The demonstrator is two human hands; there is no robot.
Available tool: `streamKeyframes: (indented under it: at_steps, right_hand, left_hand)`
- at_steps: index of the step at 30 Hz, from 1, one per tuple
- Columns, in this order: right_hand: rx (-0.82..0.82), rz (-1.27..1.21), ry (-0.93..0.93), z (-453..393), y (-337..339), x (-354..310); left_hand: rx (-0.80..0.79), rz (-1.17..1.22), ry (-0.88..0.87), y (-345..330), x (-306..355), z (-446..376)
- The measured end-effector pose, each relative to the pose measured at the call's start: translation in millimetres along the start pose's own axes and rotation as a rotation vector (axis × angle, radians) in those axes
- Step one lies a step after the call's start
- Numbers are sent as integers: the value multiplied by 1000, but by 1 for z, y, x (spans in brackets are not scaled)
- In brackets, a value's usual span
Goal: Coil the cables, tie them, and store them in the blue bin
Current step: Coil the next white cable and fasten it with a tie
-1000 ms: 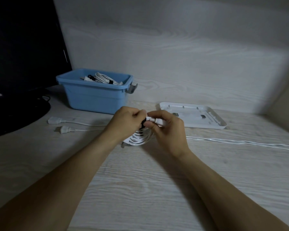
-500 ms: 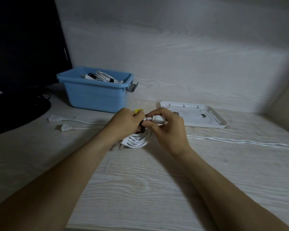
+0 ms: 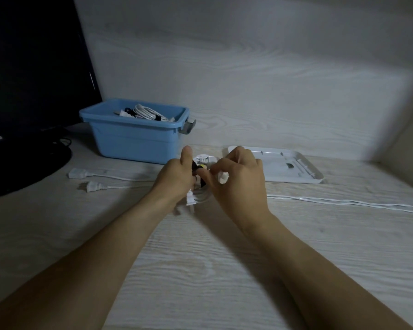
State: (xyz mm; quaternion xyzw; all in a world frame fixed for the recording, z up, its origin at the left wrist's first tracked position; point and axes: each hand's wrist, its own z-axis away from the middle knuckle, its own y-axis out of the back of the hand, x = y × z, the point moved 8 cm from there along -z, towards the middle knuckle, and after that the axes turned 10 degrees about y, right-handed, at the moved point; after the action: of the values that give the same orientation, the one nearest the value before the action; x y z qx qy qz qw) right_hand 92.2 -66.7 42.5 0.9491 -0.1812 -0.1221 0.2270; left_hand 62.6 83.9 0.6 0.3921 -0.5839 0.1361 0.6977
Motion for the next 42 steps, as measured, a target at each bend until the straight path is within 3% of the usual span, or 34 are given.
streamKeyframes:
  at_steps: [6, 9, 11, 17, 26, 29, 33, 37, 42]
  right_hand:
    - [-60, -163, -90, 7, -9, -2]
    - [-102, -396, -256, 11, -15, 7]
    - [-204, -415, -291, 13, -23, 10]
    - [-373, -372, -186, 12, -30, 3]
    - [-393, -271, -127, 11, -27, -5]
    - [-448, -397, -221, 11, -32, 1]
    - [-333, -649, -347, 8, -23, 7]
    - [-243, -687, -453, 9, -19, 18]
    - [-163, -881, -631, 17, -26, 31]
  left_hand:
    - [-4, 89, 71, -2, -2, -1]
    - [7, 11, 11, -3, 2, 2]
    - [38, -29, -56, 1, 3, 2]
    - [152, 1, -216, 5, 4, 0]
    - [113, 263, -21, -3, -13, -5]
    - [126, 152, -87, -2, -6, -3]
    - [135, -57, -196, -7, 9, 8]
    - [92, -230, -174, -19, 17, 14]
    - [17, -232, -281, -23, 23, 18]
